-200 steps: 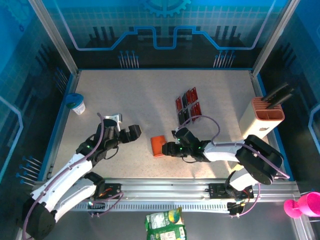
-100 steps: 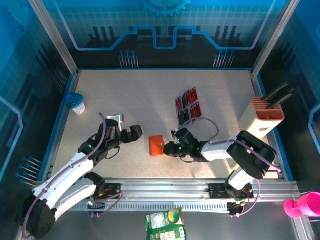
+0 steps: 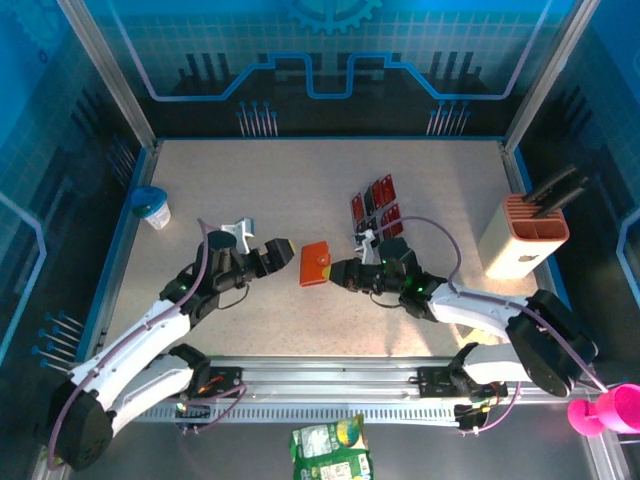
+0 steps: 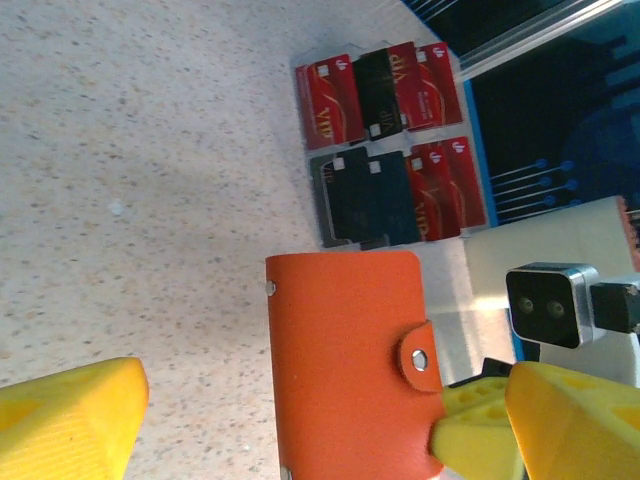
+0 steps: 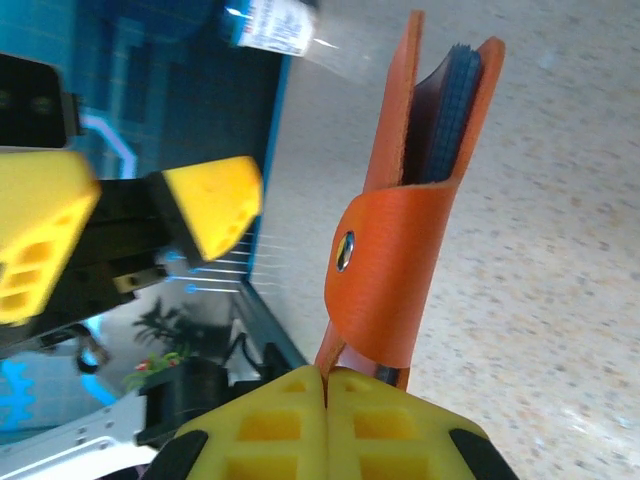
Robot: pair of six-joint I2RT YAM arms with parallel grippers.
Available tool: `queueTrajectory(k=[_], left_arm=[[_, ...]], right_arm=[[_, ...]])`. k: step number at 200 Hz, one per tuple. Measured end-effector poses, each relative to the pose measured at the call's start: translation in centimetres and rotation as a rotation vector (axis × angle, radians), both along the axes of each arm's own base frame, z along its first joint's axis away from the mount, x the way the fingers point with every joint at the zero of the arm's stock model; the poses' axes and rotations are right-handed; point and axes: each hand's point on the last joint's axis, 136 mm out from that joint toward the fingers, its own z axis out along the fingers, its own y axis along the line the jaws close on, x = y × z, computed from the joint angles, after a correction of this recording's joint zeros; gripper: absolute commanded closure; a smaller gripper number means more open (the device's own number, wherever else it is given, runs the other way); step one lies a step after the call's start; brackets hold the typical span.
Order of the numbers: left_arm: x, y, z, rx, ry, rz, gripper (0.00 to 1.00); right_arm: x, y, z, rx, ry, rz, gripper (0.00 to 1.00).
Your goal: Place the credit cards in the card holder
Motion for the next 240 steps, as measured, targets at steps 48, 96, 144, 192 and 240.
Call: queueTrajectory(k=[48,96,144,192,240], left_arm=[[0.7,-1.5,0.2,-0.080,0.022,-0.016,0.11],[1.4,-2.4,1.1,-0.145,0.012,-0.017,0.14],[1.9,-3.2,1.7,-0.194,0.002,-0.022,0.21],[2.1,-3.6,2.4,-0.225,-0.015,-0.026,0.31],[2.4,-3.8,3.0,-0.264,-0.026,-0.018,0.51]], right_arm=[[-0.1,0.6,2.8,0.104,0.000,0.011,1.00],[0.4,1.5,4.3,0.207,0.021,0.014,1.00],[0.6,2.0,5.1,0.270,0.038,0.020,1.00],[0.5,1.9,5.5,0.295,0.034,0.021,1.00],[0.3,1.7,4.8,0.291,0.049,0.018,1.00]])
